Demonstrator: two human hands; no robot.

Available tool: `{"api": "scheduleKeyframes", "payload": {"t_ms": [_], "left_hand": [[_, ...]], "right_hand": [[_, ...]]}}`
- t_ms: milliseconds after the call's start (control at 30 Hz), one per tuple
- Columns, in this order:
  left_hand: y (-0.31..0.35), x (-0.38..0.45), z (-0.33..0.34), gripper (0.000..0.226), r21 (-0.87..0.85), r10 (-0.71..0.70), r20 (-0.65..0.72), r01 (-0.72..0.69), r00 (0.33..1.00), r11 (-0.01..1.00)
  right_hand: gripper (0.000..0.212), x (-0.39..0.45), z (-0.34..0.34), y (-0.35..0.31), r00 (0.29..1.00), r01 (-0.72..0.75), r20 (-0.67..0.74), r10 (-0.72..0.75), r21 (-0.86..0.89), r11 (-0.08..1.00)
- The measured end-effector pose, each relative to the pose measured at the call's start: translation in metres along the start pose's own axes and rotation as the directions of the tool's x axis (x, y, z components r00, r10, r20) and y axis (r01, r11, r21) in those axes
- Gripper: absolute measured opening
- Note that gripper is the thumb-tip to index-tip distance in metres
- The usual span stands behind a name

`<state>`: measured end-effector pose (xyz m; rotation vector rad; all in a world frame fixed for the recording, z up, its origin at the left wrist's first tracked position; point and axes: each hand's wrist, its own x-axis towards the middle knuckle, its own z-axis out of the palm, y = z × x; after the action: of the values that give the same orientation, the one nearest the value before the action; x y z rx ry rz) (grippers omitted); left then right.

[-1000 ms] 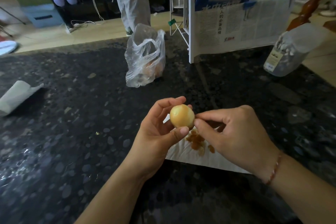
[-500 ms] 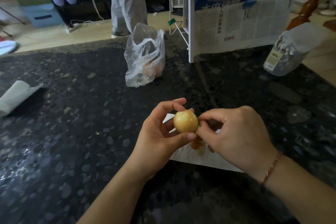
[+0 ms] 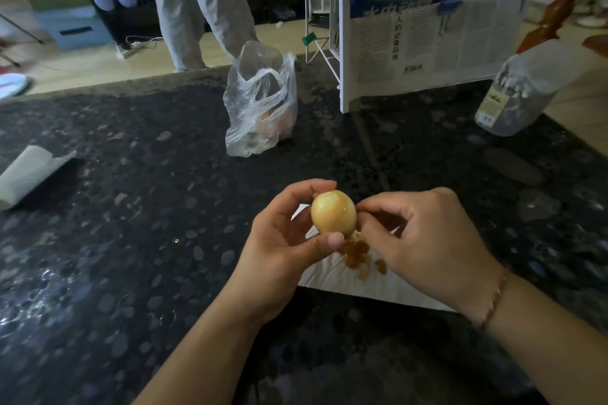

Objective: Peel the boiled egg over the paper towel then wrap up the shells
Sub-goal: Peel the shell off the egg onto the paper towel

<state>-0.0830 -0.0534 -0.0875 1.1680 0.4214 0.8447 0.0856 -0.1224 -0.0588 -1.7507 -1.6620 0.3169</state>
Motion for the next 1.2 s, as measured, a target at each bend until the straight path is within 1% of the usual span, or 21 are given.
{"api": "scheduleKeyframes", "payload": {"t_ms": [100, 167, 233, 300, 367, 433, 567, 633, 900, 1000, 1100, 1200], "left_hand": [[0.0001, -0.0001, -0.0003, 0.054, 0.025, -0.005, -0.002, 0.005, 1.0, 1.0], [-0.0007, 0.0001, -0.0012, 0.058, 0.023, -0.018, -0.001, 0.019, 1.0, 1.0], [-0.0018, 0.0002, -0.002, 0.063, -0.02, -0.041, 0.003, 0.041, 0.999, 0.999], [-0.0026, -0.0001, -0.0029, 0.065, -0.09, -0.07, 0.002, 0.07, 0.998, 0.993], [-0.0023, 0.0, -0.0034, 0.055, -0.133, -0.095, -0.01, 0.093, 0.995, 0.987], [-0.002, -0.0001, -0.0036, 0.048, -0.136, -0.109, -0.015, 0.106, 0.994, 0.985], [-0.0015, -0.0011, -0.0024, 0.045, -0.148, -0.1, 0.006, 0.1, 0.995, 0.984], [-0.0016, -0.0014, -0.0021, 0.045, -0.146, -0.098, 0.008, 0.098, 0.995, 0.984], [-0.002, -0.0008, -0.0028, 0.038, -0.159, -0.111, -0.022, 0.106, 0.994, 0.981], [-0.0003, 0.0, -0.002, 0.04, -0.226, -0.153, 0.006, 0.15, 0.988, 0.962], [0.0022, 0.0015, -0.0024, 0.046, -0.307, -0.19, 0.006, 0.183, 0.982, 0.934], [0.002, 0.0027, -0.005, 0.046, -0.376, -0.204, -0.016, 0.183, 0.979, 0.908]], "right_hand": [[0.035, -0.0007, -0.0005, 0.0006, 0.998, 0.059, 0.006, -0.059, -0.122, 0.991], [0.036, -0.0011, -0.0002, 0.0006, 0.998, 0.055, -0.016, -0.058, -0.163, 0.985], [0.036, -0.0012, 0.0002, 0.0004, 0.999, 0.033, -0.037, -0.04, -0.179, 0.983], [0.035, -0.0013, 0.0, 0.0011, 0.998, 0.009, -0.06, -0.019, -0.158, 0.987], [0.034, -0.0011, -0.0008, 0.001, 0.998, -0.014, -0.069, 0.007, -0.102, 0.995], [0.031, -0.0008, -0.0008, -0.0006, 0.998, -0.035, -0.055, 0.032, -0.043, 0.998], [0.022, -0.0008, 0.0009, -0.0033, 0.996, -0.072, -0.044, 0.078, 0.11, 0.991], [0.02, -0.0008, 0.0013, -0.0041, 0.997, -0.068, -0.034, 0.074, 0.146, 0.987], [0.014, 0.0013, -0.0008, -0.0037, 0.991, -0.124, -0.026, 0.133, 0.208, 0.97], [0.011, 0.0022, -0.0012, -0.0031, 0.992, -0.119, -0.02, 0.127, 0.227, 0.967], [0.012, 0.0024, -0.0022, -0.0031, 0.994, -0.092, -0.039, 0.104, 0.236, 0.967], [0.018, 0.0001, -0.0038, -0.0031, 0.998, -0.051, -0.022, 0.055, 0.169, 0.984]]}}
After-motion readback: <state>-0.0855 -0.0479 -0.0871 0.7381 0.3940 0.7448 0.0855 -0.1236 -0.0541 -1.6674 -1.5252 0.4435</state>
